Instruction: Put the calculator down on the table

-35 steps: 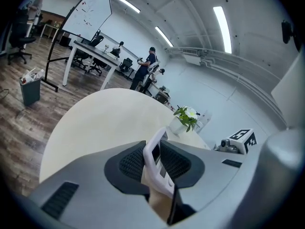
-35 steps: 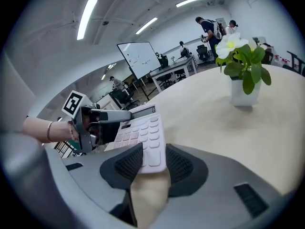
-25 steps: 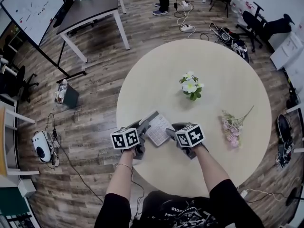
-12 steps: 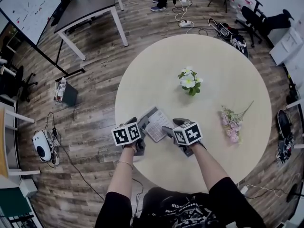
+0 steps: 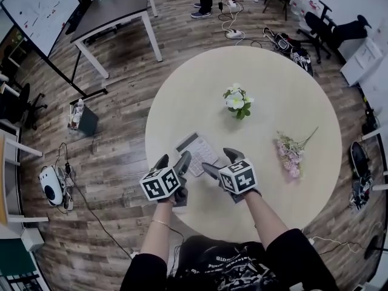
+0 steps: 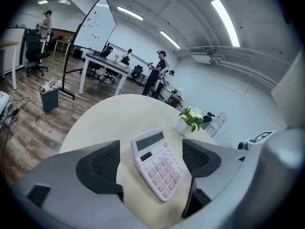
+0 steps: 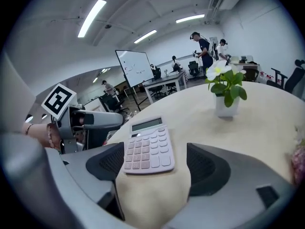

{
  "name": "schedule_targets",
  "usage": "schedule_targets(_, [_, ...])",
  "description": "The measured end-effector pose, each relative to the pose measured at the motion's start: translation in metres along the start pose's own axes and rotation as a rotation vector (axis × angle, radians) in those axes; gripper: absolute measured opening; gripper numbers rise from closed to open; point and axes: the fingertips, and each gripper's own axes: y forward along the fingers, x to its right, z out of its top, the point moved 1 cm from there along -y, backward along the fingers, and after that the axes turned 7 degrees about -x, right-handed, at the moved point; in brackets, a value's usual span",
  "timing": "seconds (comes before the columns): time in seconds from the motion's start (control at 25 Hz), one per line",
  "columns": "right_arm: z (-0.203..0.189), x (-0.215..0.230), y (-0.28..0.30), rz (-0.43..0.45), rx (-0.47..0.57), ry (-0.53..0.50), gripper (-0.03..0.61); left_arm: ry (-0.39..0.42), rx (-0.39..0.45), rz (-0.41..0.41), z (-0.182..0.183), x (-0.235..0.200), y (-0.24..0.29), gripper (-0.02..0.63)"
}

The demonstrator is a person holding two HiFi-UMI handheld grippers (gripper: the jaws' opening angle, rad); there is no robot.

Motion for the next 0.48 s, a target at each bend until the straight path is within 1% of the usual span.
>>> schedule_targets(0.16, [0.006,-0.007,-0.032,-0.048,0.088,-0.018,0.416,0.104,0.026,-0.003,-0.014,0.021,-0.027,0.41])
schedule_targets(0.32, [0.008,-0.017,-0.067,-0.08,0.152,-0.062,0.416,0.124,0.085,-0.034,-0.021,0.043,-0.06,0.41])
schedule_targets(0.48, [0.003,-0.033,-0.101,-0.093,0.196,-0.111,0.414,0.209,0.091,-0.041,-0.038,0.061,-0.089,0.41])
